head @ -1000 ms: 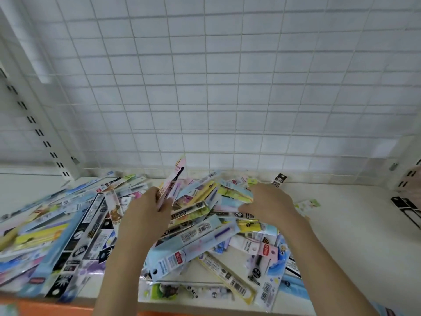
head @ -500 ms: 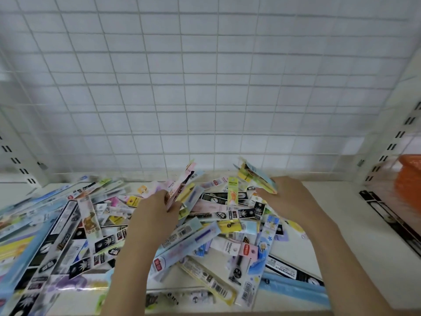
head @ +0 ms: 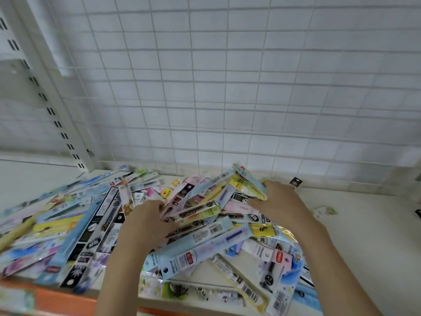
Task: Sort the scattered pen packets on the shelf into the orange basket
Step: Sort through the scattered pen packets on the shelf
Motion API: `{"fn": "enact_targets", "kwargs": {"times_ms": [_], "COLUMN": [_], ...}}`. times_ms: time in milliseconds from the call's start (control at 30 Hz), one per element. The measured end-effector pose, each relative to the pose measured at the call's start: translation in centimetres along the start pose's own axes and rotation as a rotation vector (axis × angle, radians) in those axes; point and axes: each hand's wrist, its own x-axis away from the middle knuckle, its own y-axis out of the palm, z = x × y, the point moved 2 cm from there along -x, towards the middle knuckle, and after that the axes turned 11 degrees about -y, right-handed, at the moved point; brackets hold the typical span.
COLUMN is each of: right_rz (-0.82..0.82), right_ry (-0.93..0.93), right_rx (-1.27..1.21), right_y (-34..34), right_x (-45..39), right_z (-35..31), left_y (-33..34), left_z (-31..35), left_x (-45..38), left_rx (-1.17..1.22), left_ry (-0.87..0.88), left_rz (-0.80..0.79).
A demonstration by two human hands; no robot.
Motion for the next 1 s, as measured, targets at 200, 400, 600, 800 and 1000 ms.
{"fn": "enact_targets", "kwargs": {"times_ms": [200, 400, 600, 800, 1000], "right_rz": [-0.008, 0.03, 0.067, 0.047, -0.016], "right_ry": [-0.006, 0.026, 0.052, 0.001, -0.091], "right_rx": [-0.041, -0.015, -0.032, -0.023, -0.006], "right_y": [0.9, 0.6, 0.5, 0.4, 1.5], "right_x": [-0.1, 0.3, 0.6, 0.3, -0.6], "right_z": [-1.2, -0.5, 0.2, -1.2, -4.1], "left_y": [0.5, 0.0, -0.9, -2.7, -3.9], "left_z": [-0.5, 0.4, 1.0, 0.1, -0.8], "left_x": [-0.2, 0.0, 0.3, 0.5, 1.1], "left_rx": [-0.05, -0.046, 0.026, 0.31, 0.43], "left_ry": [0.04, 0.065, 0.008, -0.029, -0.021], "left_rz": [-0.081, -0.04, 0.043, 0.189, 0.207]}}
